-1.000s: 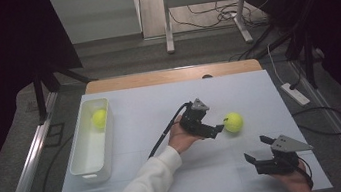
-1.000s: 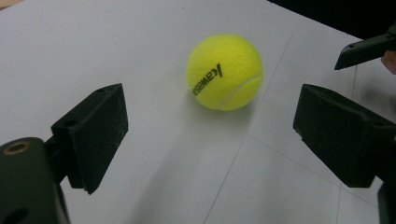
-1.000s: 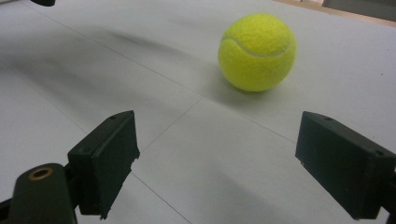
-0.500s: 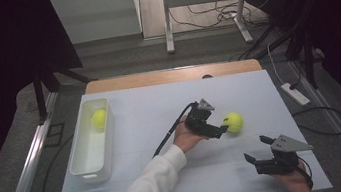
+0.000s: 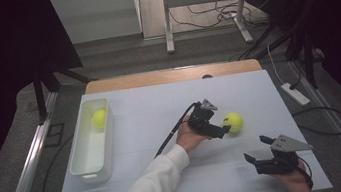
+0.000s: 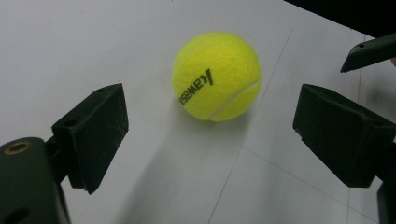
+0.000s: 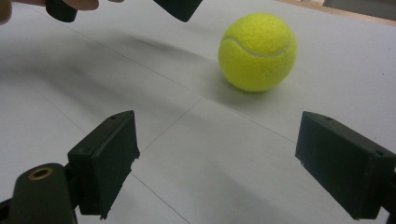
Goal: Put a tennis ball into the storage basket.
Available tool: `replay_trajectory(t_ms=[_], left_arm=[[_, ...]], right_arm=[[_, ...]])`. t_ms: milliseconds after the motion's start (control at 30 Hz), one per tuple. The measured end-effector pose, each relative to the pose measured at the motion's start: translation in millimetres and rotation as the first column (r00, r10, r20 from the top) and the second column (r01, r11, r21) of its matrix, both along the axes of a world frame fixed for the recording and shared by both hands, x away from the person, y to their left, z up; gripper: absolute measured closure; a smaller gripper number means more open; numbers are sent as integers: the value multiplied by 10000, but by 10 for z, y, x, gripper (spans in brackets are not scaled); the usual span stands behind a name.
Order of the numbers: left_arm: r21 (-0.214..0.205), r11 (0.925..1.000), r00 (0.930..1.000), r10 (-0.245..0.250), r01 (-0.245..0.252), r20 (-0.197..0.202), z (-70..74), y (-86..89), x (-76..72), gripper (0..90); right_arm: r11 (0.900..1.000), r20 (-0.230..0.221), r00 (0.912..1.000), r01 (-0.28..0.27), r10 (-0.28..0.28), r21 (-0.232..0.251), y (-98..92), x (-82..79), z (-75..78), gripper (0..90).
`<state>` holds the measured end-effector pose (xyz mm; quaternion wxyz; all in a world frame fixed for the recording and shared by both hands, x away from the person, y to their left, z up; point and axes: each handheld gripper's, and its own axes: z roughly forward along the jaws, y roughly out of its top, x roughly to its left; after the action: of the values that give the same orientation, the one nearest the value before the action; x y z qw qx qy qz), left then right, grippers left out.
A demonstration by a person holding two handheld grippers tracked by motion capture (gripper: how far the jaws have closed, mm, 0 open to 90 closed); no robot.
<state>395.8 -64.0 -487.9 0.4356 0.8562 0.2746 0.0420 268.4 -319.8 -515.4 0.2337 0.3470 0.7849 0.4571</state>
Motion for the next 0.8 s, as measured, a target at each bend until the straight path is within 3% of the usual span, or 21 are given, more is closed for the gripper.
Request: replay_trajectory(t_ms=[800], left_arm=[[104, 9999, 10000, -83, 83, 39, -59, -186, 97, 112]], right_arm=[[10000, -37, 10000, 35, -35, -5, -6, 1, -1, 127]])
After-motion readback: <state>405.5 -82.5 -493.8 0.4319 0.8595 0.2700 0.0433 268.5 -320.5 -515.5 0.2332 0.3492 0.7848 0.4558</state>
